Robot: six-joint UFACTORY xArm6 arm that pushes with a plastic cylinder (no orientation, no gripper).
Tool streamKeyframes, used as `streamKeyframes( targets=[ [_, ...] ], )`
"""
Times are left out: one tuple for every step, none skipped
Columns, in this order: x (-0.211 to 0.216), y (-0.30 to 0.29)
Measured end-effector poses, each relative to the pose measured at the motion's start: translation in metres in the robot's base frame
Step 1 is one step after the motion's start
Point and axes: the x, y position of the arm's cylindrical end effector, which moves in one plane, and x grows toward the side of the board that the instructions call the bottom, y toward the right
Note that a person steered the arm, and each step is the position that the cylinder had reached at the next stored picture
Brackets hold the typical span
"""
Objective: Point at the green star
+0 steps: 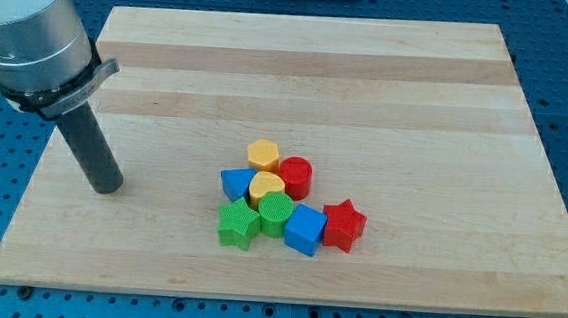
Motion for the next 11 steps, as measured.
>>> streamKeyframes(
  targets=[
    [0.023,0.0],
    [0.038,-0.001],
    [0.038,-0.003],
    [0.038,-0.008],
    [0.038,-0.009],
    [0.038,-0.009],
    [0.038,-0.009],
    [0.051,0.001],
    [0.068,0.002],
    [0.096,0.008],
    [0.099,0.064]
  ],
)
